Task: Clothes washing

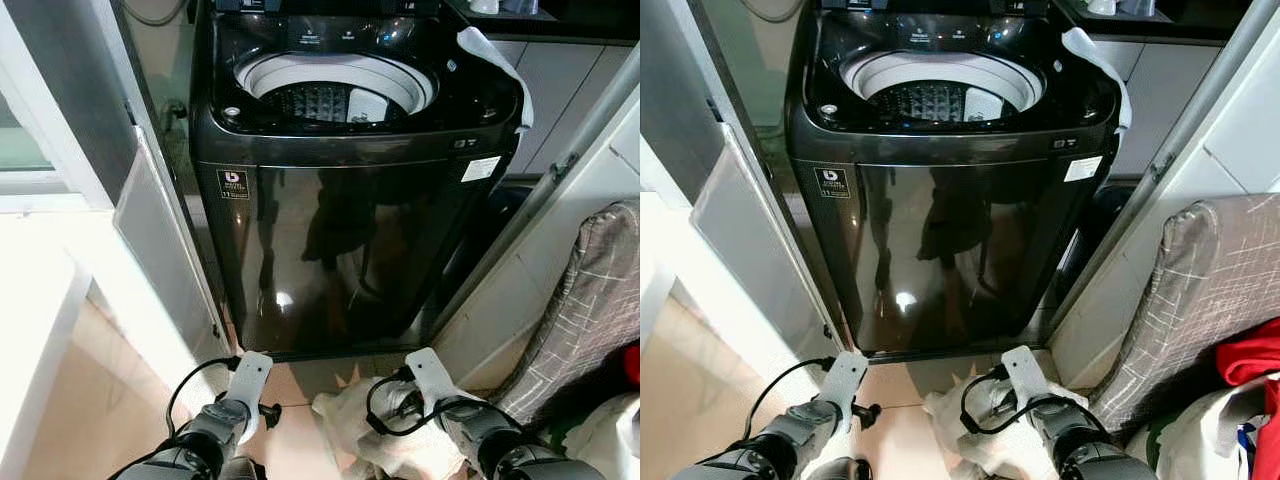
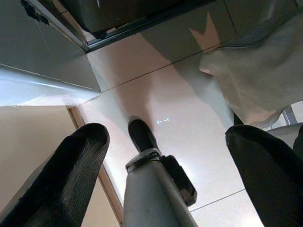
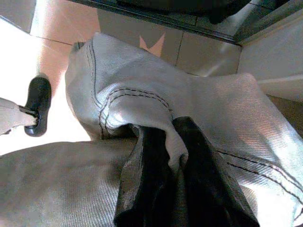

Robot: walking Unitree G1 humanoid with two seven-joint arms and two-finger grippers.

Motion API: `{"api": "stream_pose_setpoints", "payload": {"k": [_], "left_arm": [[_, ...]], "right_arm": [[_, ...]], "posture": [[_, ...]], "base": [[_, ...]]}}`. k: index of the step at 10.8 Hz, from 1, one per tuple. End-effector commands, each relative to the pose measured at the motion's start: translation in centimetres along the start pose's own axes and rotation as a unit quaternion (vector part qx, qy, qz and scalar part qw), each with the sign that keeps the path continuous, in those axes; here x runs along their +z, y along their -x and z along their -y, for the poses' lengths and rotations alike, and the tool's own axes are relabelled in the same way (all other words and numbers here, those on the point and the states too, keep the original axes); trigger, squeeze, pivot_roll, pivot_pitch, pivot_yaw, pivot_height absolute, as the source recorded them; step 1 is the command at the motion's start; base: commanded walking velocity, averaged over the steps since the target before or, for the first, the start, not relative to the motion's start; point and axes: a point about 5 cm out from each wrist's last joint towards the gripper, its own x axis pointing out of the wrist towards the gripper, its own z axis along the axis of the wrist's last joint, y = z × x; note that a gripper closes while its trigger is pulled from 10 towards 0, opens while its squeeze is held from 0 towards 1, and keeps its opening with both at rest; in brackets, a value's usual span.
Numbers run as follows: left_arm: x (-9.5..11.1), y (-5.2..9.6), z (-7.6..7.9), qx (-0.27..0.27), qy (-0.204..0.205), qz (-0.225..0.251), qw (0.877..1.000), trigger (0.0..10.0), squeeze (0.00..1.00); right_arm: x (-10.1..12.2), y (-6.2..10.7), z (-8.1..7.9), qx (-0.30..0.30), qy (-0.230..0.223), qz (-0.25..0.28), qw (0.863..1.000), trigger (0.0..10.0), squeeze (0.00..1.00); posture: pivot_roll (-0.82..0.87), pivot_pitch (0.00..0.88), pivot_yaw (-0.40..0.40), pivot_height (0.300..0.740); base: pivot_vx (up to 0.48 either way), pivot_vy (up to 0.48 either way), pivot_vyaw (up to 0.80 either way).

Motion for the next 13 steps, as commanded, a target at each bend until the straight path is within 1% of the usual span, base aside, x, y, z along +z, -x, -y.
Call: {"api": "stream_pose_setpoints", "payload": {"k": [1,2,3,4,5,6,7,8,9,11,12,13], "left_arm": [[0.2,0.0,0.1,-0.001,-0.003,-0.001,1.000,10.0,0.00],[0.1,0.0,0.1,-0.001,0.002,-0.002,1.000,10.0,0.00],[-0.2,0.0,0.2,0.002,0.042,-0.003,0.999,10.0,0.00],[-0.7,-0.1,0.5,0.008,0.133,-0.006,0.991,10.0,0.00],[-1.0,-0.1,0.7,0.017,0.179,-0.007,0.984,10.0,0.00],[-0.9,-0.1,0.9,0.010,0.214,0.005,0.977,10.0,0.00],[-1.0,-0.1,0.9,0.012,0.201,-0.001,0.980,10.0,0.00],[-1.0,-0.1,1.0,0.014,0.199,-0.007,0.980,10.0,0.00],[-1.0,-0.1,1.0,0.016,0.194,-0.008,0.981,10.0,0.00],[-0.8,-0.1,1.1,0.012,0.167,-0.007,0.986,10.0,0.00],[-0.7,-0.1,1.3,0.004,0.169,-0.007,0.986,10.0,0.00],[-0.5,-0.2,1.4,0.004,0.157,-0.005,0.988,10.0,0.00]], "right_arm": [[0.2,0.1,0.3,-0.006,-0.007,0.002,1.000,10.0,0.00],[0.2,0.0,0.3,-0.005,-0.008,0.002,1.000,10.0,0.00],[0.0,0.0,0.2,-0.008,-0.028,0.000,1.000,10.0,0.00],[-0.3,0.0,0.1,-0.008,-0.067,-0.002,0.998,10.0,0.00],[-0.3,0.0,0.1,-0.005,-0.069,-0.004,0.998,10.0,0.00],[-0.7,0.0,0.0,-0.004,-0.111,-0.008,0.994,10.0,0.00],[-0.8,0.0,0.0,-0.007,-0.122,-0.012,0.992,10.0,0.00],[-0.8,0.0,0.0,-0.006,-0.120,-0.011,0.993,10.0,0.00],[-0.8,0.0,0.1,-0.005,-0.115,-0.011,0.993,10.0,0.00],[-0.8,0.1,0.3,-0.005,-0.100,-0.012,0.995,10.0,0.00],[-0.8,0.1,0.5,-0.006,-0.098,-0.012,0.995,10.0,0.00],[-0.7,0.2,0.7,-0.008,-0.093,-0.012,0.996,10.0,0.00]], "posture": [[-0.02,0.054,-0.044,0.740],[-0.02,0.054,-0.044,0.740],[-0.02,0.056,-0.046,0.740],[-0.02,0.058,-0.048,0.740],[-0.03,0.061,-0.049,0.740],[-0.03,0.061,-0.053,0.740],[-0.03,0.060,-0.052,0.740],[-0.04,0.058,-0.050,0.740],[-0.04,0.055,-0.053,0.740],[-0.04,0.051,-0.052,0.740],[-0.03,0.038,-0.052,0.740],[-0.04,0.025,-0.054,0.740]], "base": [[0.000,0.000,0.00],[0.000,0.000,0.00],[0.000,0.000,0.00],[0.000,0.000,0.00],[0.000,0.000,0.00],[0.000,0.000,0.00],[0.000,0.000,0.00],[0.000,0.000,0.00],[0.000,0.000,0.00],[0.000,0.000,0.00],[0.000,0.000,0.00],[0.000,0.000,0.00]]}}
